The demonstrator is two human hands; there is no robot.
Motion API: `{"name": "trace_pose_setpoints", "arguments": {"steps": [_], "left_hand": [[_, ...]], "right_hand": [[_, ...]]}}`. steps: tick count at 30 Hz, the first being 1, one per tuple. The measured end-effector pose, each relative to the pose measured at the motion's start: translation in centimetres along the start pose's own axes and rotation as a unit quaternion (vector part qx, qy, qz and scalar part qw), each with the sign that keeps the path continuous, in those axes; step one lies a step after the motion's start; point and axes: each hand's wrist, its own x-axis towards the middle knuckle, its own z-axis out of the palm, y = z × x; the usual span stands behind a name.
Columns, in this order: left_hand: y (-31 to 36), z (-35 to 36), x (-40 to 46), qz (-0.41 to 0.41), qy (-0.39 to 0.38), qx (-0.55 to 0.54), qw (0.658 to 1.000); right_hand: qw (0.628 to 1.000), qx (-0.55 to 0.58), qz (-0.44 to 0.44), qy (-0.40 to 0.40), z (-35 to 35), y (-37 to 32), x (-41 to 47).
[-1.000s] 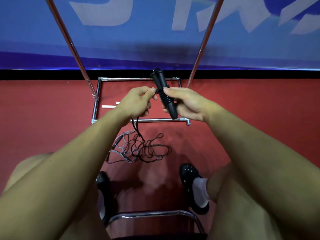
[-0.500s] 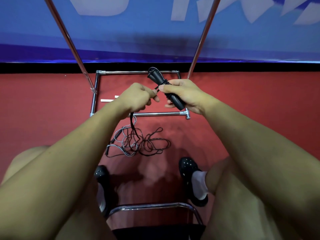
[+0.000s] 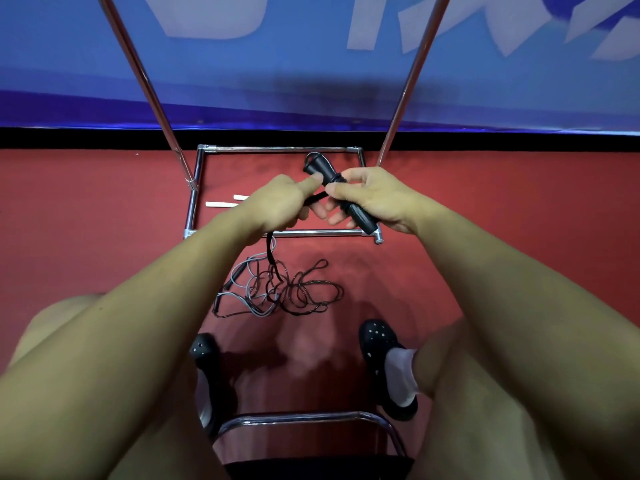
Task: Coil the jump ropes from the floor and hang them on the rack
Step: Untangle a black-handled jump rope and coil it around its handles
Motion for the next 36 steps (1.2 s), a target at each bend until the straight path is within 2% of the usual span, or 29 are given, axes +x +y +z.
{"name": "trace_pose_setpoints", "arguments": {"steps": [2, 5, 9, 14, 17, 21, 25, 29, 33, 36], "left_hand": [[0.1, 0.1, 0.0, -0.005, 0.019, -0.003, 1.000], [0.3, 0.1, -0.1, -0.016, 0.048, 0.012, 0.999], [0.1, 0.2, -0.1, -0.008, 0.033, 0.014, 0.999], [0.4, 0.1, -0.3, 0.042, 0.020, -0.052, 0.998], [0.4, 0.1, -0.6, 0.064, 0.007, -0.042, 0.997], [0.1, 0.1, -0.5, 0.056, -0.020, -0.067, 0.996], [-0.1, -0.1, -0.3, 0.016, -0.029, -0.056, 0.998], [-0.4, 0.0, -0.2, -0.036, -0.020, -0.061, 0.997], [0.1, 0.3, 0.0, -0.036, 0.000, -0.118, 0.992], [-0.1, 0.2, 0.0, -0.032, 0.011, -0.105, 0.994]], "right_hand": [[1.000, 0.000, -0.010, 0.006, -0.1, 0.1, 0.0], [0.997, -0.064, -0.035, 0.014, 0.1, 0.0, -0.1], [0.992, -0.115, -0.034, 0.040, 0.5, 0.1, 0.1], [0.996, 0.060, 0.012, -0.058, 0.9, 0.1, -0.4], [0.994, 0.051, 0.014, -0.096, 0.8, 0.0, -0.6], [0.997, -0.038, -0.024, -0.055, 0.6, -0.3, -0.7], [0.999, 0.017, -0.013, -0.023, 1.2, -0.5, -0.5], [0.999, -0.001, -0.046, 0.015, 1.0, -0.2, -0.1], [0.996, -0.015, -0.072, 0.054, 1.3, -0.2, 0.0], [0.995, -0.018, -0.069, 0.073, 1.1, 0.1, 0.4]]}}
